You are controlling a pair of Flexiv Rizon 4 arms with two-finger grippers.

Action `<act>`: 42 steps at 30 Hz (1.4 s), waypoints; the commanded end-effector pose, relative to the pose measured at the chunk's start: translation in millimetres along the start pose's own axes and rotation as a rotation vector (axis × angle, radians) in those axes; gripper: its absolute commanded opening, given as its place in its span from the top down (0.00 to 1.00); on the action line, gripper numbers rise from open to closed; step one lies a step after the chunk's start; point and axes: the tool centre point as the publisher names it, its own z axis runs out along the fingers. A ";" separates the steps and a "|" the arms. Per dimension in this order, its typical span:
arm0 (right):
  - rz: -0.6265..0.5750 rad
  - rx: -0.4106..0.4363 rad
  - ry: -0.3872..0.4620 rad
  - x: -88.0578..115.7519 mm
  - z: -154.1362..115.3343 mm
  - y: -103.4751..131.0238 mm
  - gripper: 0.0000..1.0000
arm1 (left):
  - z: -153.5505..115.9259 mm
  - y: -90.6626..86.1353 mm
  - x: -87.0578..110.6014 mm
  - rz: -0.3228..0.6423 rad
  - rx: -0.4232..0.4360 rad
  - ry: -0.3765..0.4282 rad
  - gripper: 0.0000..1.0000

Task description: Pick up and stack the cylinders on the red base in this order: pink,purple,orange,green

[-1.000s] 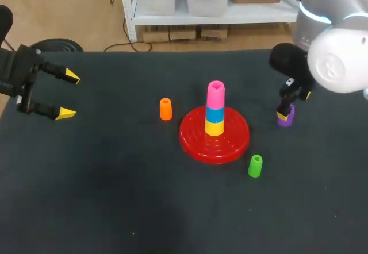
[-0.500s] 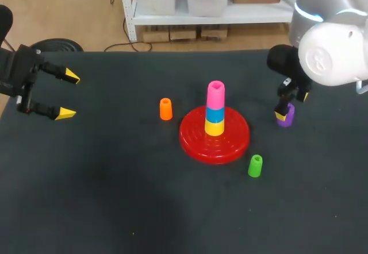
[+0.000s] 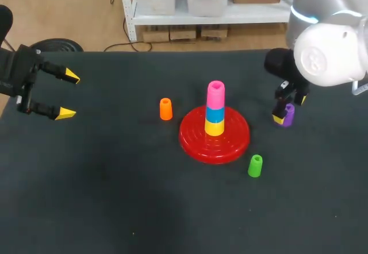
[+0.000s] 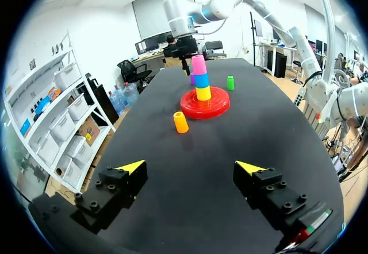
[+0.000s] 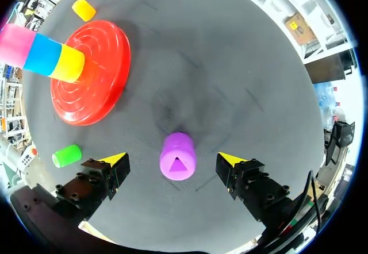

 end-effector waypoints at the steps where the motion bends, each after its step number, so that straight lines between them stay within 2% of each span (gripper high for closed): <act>1: -0.003 -0.005 0.005 -3.0 2.6 0.2 0.00 | 0.4 -0.5 0.8 0.002 -0.002 -0.001 0.00; 10: -0.005 -0.002 0.024 -2.8 4.0 -0.2 0.00 | 0.4 -0.5 0.8 0.002 -0.002 -0.001 0.00; 12: -0.006 0.000 0.027 -2.2 4.2 -0.4 0.03 | 0.4 -0.5 0.8 0.002 -0.002 -0.001 0.00; 15: -0.006 0.002 0.030 -0.7 4.5 -0.9 1.00 | 0.4 -0.5 0.8 0.002 -0.002 -0.001 0.00; 34: -0.008 0.005 0.038 1.7 5.8 0.1 1.00 | 0.4 -0.5 0.8 0.002 -0.002 -0.001 0.00; 42: -0.006 -0.002 -0.013 2.9 -4.6 0.6 1.00 | 0.4 -0.5 0.8 0.002 -0.002 -0.001 0.00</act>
